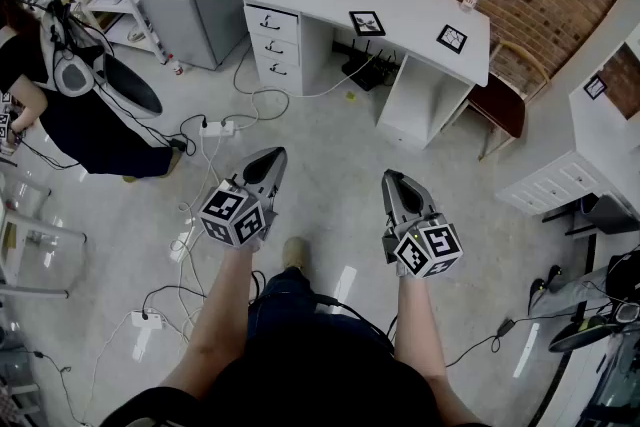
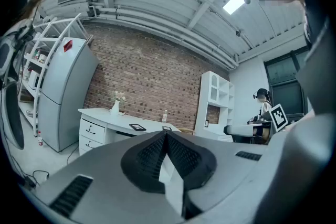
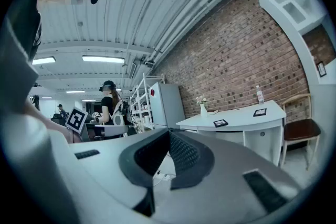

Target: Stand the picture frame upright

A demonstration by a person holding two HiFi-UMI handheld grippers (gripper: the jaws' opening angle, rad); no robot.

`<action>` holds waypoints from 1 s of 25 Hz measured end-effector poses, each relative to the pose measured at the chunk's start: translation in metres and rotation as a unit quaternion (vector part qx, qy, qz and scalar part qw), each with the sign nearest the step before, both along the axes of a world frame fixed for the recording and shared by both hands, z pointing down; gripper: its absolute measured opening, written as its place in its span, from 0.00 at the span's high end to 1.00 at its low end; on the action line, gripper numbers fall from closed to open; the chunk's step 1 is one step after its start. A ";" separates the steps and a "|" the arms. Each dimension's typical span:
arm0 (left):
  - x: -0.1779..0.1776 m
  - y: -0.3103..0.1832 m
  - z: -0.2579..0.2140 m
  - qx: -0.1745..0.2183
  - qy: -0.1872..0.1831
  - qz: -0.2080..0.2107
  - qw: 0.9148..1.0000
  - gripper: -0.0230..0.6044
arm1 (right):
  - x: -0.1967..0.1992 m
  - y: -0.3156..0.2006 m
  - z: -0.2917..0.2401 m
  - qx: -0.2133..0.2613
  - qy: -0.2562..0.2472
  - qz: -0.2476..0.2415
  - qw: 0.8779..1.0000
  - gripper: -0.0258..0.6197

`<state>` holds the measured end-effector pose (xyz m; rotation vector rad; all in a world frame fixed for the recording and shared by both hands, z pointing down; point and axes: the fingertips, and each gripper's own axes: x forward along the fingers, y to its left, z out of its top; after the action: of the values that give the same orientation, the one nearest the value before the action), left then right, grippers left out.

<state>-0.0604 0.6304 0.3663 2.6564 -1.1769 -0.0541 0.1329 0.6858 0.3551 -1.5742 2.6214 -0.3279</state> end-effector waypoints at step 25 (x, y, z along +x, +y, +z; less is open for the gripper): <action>-0.053 -0.235 0.009 0.010 0.004 0.040 0.999 0.96 | -0.043 -0.224 0.018 -0.010 -0.008 0.054 0.998 0.96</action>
<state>-0.1136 0.3955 0.3750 2.7142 -1.0723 -0.0637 0.0900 0.4619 0.3732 -1.7050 2.5165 -0.3573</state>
